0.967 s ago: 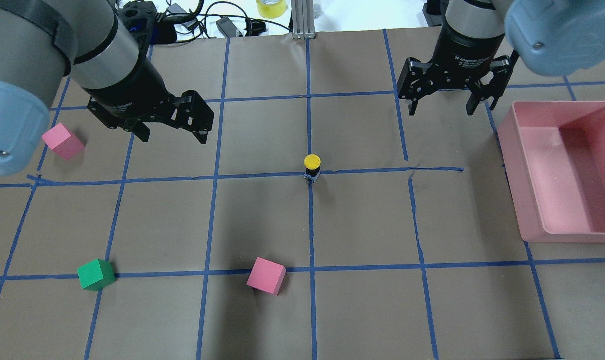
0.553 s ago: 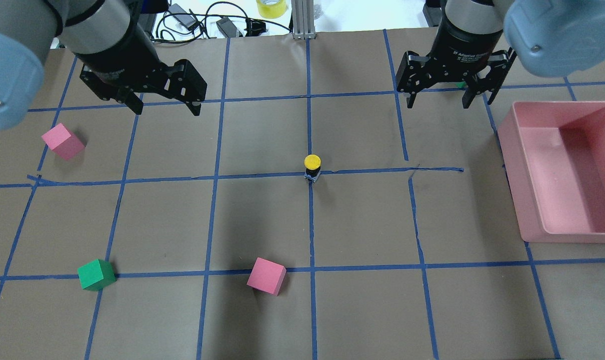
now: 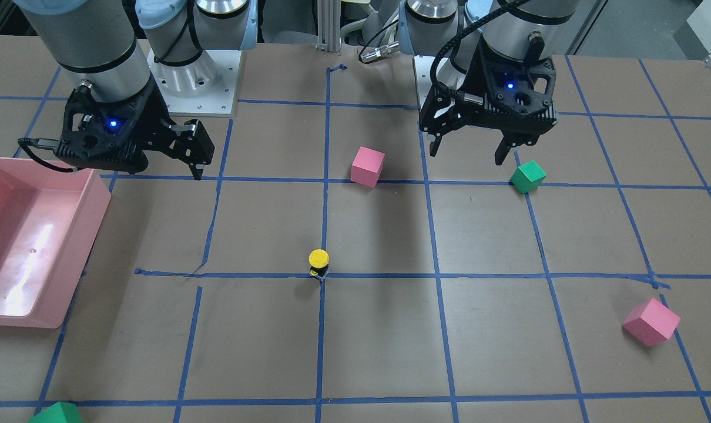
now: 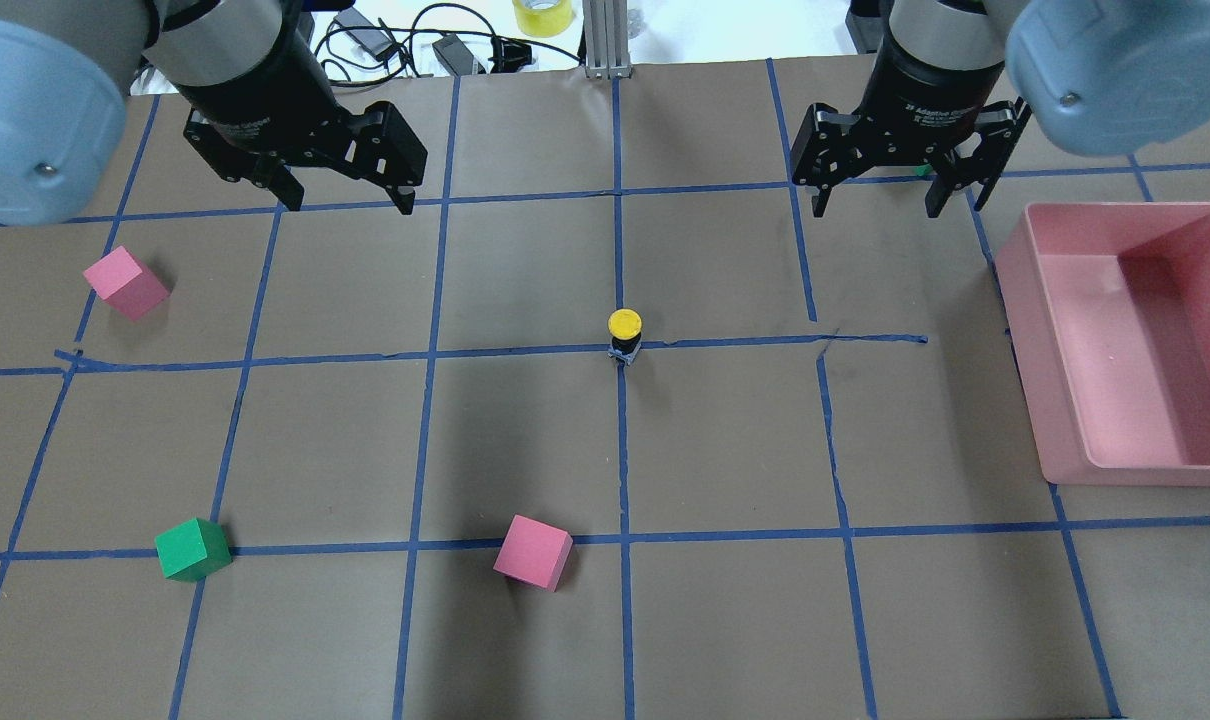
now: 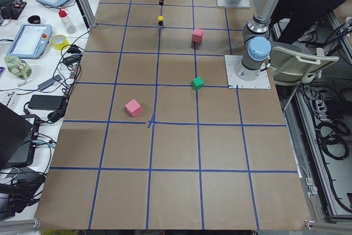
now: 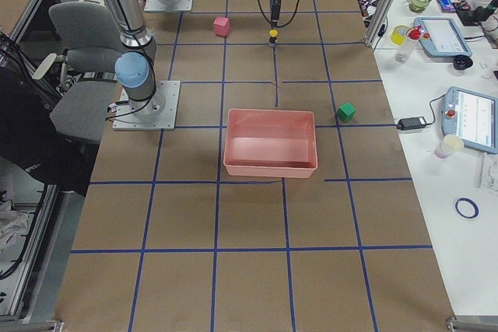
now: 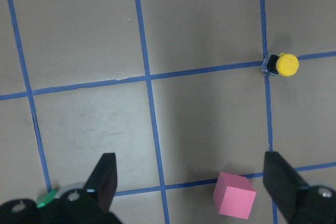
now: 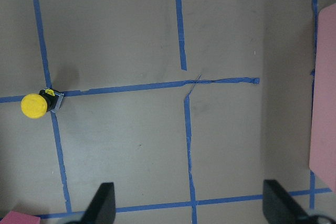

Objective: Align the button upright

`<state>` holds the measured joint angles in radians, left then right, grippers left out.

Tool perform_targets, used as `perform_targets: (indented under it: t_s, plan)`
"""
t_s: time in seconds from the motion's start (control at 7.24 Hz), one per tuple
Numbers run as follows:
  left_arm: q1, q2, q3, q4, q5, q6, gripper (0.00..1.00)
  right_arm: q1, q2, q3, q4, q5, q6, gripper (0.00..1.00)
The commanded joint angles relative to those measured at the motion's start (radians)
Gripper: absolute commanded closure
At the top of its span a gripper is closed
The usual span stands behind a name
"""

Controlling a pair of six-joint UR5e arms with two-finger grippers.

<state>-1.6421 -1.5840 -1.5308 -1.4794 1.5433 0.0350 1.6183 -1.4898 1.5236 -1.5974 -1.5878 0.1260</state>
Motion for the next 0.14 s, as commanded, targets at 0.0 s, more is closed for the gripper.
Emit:
perform_targets:
  t_s: [0.0]
  plan:
    - [-0.001,0.016,-0.051,0.063,0.008,-0.001,0.0,0.0,-0.003,0.02,-0.006,0.002,0.0,0.01]
